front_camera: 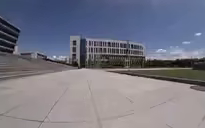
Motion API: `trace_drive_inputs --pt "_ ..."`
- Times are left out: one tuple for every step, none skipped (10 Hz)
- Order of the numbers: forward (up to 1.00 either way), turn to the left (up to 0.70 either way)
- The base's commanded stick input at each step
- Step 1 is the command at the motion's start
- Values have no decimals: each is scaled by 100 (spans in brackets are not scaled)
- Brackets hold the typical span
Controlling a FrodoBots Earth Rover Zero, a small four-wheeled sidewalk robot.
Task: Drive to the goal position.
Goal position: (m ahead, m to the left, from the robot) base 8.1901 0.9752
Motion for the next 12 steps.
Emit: trace_drive_inputs --pt "67 2" --pt "67 2" --pt "67 2" --pt "67 2" --pt "67 2" --pt "67 2" --pt "67 2" --pt "67 2" --pt "67 2" --pt "67 2" --pt "67 2" --pt "67 2"
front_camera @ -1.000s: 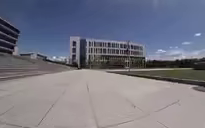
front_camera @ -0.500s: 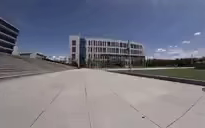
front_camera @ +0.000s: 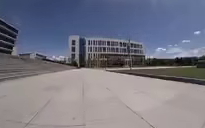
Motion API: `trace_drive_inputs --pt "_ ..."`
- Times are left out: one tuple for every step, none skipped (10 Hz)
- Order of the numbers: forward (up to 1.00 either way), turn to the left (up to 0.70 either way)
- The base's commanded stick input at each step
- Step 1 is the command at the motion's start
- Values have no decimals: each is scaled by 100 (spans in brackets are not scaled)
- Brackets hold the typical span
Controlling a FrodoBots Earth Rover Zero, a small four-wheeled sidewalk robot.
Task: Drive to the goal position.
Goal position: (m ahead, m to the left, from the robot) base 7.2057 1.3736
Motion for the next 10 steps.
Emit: trace_drive_inputs --pt "66 2" --pt "67 2" --pt "66 2" --pt "66 1" --pt "66 1" --pt "66 2" --pt "66 2" --pt "66 2" --pt "66 2" --pt "66 2"
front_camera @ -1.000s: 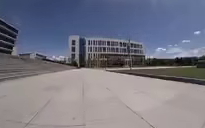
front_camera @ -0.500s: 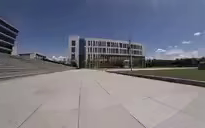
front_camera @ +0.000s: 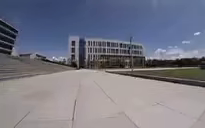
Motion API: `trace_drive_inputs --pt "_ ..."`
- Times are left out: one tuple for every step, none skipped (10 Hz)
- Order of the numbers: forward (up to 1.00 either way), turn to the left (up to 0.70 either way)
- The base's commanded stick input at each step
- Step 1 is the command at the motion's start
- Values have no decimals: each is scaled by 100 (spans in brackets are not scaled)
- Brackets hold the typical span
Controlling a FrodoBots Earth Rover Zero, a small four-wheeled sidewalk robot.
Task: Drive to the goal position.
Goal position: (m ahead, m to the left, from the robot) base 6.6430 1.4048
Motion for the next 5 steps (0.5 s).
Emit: trace_drive_inputs --pt "66 2" --pt "66 2" --pt "62 2" --pt "60 2" --pt "60 3"
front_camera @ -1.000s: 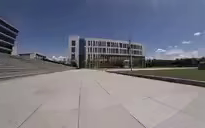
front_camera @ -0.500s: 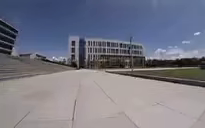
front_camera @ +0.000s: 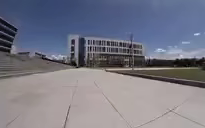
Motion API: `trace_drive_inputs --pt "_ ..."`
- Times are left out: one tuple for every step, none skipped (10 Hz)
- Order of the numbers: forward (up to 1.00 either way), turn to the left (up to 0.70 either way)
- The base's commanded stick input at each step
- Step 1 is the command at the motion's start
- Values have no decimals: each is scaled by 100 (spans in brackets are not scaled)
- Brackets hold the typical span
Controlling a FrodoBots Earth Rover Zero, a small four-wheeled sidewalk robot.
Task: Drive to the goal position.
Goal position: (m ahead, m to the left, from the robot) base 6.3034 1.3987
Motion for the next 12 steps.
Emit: trace_drive_inputs --pt "60 2" --pt "60 2" --pt "60 2" --pt "60 3" --pt "60 1" --pt "58 3" --pt "56 3" --pt "52 0" --pt "50 0" --pt "49 0" --pt "47 0" --pt "45 0"
